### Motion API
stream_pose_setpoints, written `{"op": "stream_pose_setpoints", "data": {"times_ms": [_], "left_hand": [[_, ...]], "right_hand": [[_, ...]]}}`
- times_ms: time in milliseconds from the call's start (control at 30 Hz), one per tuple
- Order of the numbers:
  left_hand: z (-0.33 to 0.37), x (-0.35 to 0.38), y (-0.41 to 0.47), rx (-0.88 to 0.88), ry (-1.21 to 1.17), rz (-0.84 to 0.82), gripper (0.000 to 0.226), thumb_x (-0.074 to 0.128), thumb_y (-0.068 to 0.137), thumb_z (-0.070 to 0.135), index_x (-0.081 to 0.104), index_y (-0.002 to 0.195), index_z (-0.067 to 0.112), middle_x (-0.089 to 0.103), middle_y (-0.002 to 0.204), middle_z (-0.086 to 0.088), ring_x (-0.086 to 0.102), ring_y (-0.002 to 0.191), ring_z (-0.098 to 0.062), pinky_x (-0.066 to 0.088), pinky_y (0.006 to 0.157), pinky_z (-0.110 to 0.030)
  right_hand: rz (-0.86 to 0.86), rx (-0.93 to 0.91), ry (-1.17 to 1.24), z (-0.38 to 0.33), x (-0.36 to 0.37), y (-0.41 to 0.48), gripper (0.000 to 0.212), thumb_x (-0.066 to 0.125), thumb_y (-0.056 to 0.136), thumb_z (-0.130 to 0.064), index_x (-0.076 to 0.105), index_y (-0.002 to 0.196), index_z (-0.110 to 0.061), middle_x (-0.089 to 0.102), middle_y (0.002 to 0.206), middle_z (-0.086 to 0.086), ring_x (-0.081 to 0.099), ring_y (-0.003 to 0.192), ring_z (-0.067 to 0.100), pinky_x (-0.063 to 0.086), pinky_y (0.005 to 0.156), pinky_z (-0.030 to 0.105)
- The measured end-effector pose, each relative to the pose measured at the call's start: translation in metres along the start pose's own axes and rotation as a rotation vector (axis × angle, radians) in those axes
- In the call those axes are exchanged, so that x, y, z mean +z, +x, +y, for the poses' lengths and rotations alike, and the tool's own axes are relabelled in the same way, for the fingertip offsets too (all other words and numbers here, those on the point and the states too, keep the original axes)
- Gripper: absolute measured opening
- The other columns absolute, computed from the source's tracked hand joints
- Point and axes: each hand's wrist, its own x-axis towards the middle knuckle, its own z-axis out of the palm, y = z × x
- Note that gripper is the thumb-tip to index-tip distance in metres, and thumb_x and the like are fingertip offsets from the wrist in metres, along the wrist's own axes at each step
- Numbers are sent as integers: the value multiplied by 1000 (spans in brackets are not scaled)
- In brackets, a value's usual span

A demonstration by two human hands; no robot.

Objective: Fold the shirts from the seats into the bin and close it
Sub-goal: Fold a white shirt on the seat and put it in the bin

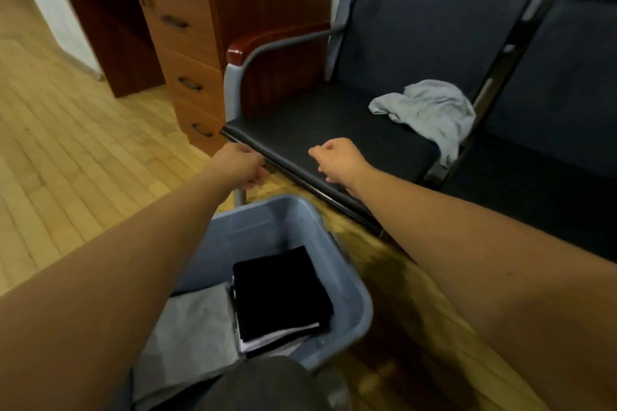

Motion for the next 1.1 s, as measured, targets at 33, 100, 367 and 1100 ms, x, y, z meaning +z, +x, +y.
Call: {"op": "stream_pose_setpoints", "data": {"times_ms": [33, 100, 367, 1100], "left_hand": [[19, 14, -3, 31, 19, -21, 13, 51, 101, 14, 63, 104, 9, 72, 93, -9, 70, 89, -23, 58, 81, -35], [55, 46, -7, 77, 45, -65, 14, 51, 101, 12, 63, 107, 6, 71, 91, -9, 69, 84, -21, 57, 75, -31], [153, 205, -30, 259, 145, -300, 19, 49, 100, 12, 64, 107, 4, 72, 83, -5, 67, 77, -19, 51, 70, -28], [152, 503, -147, 760, 786, -540, 41, 56, 96, 36, 51, 131, 16, 43, 140, -10, 41, 129, -28, 37, 107, -40]], "right_hand": [[30, -9, 1, 2, -21, -2, 23, 55, 96, -29, 62, 84, -10, 67, 95, 17, 66, 104, 35, 53, 93, 52], [97, -10, 0, 10, -64, -9, 21, 55, 96, -28, 60, 85, -11, 67, 99, 19, 66, 106, 36, 53, 94, 51], [336, 78, -91, 110, -238, -75, 23, 56, 96, -25, 66, 93, -4, 59, 83, 7, 58, 78, 20, 53, 75, 39], [740, 873, -677, 408, -482, -265, 46, 54, 98, -15, 38, 139, -2, 37, 144, 18, 38, 135, 34, 38, 105, 38]]}}
